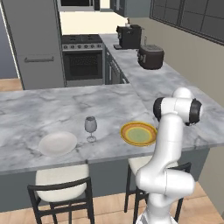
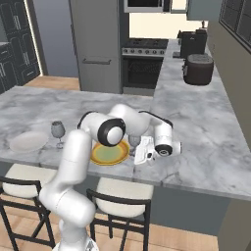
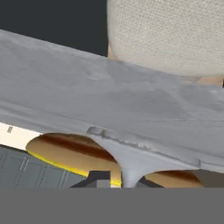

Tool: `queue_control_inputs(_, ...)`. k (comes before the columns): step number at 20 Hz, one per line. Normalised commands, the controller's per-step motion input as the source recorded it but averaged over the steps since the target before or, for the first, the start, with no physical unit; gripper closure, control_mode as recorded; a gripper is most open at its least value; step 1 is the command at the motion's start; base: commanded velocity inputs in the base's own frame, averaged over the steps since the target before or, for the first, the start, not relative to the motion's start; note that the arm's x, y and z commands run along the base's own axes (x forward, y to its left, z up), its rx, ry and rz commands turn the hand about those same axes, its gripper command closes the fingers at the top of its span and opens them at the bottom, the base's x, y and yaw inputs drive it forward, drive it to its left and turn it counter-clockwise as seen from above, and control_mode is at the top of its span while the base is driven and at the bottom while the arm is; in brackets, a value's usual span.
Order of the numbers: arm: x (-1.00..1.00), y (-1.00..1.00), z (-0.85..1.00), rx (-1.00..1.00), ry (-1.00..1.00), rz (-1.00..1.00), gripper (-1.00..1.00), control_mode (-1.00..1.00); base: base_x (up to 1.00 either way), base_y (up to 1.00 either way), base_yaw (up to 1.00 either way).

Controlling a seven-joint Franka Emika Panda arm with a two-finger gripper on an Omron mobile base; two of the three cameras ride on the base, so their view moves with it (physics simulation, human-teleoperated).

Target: Retrieve the wine glasses from the counter and place one next to each plate.

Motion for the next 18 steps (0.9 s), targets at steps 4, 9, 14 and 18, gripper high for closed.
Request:
queue_control_inputs(4,0.07,-0.13,-0.11,0.01,-0.1,0.02,1.0,-1.0,0.0,0.0,0.0)
queue_control_inputs(9,0.0,0.0,-0.18,0.0,-0.18,0.0,-1.0,-1.0,0.0,0.0,0.0)
queue_control_inputs(14,0.04,0.23,-0.3,0.0,-0.09,0.0,-1.0,-1.0,0.0,0.0,0.0)
queue_control_inputs(18,0.02,0.02,-0.3,0.05,0.0,0.0,-1.0,-1.0,0.0,0.0,0.0)
